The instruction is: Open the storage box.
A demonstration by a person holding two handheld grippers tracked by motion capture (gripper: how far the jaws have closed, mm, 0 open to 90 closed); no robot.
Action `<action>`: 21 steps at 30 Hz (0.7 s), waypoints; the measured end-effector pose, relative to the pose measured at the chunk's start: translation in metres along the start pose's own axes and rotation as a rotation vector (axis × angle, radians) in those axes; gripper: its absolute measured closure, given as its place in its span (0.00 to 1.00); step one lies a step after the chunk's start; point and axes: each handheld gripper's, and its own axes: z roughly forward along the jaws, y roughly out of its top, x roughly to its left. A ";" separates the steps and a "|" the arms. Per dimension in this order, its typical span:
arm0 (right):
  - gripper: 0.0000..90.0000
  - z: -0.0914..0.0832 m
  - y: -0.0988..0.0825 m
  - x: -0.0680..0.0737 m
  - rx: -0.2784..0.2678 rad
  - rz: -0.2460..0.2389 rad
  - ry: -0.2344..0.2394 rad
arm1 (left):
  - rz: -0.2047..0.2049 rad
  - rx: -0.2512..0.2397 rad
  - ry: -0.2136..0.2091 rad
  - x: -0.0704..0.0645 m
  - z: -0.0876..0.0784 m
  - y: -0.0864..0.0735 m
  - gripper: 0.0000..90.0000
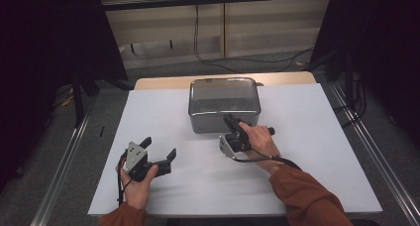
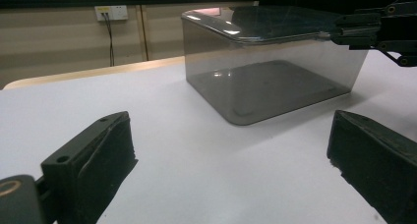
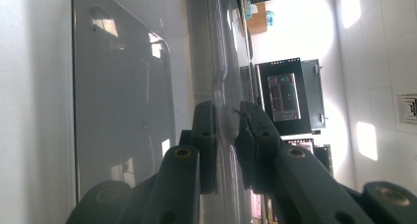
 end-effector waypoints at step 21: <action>0.87 -0.001 0.000 -0.005 -0.013 0.024 -0.002 | -0.023 -0.028 -0.080 0.001 0.010 0.007 0.02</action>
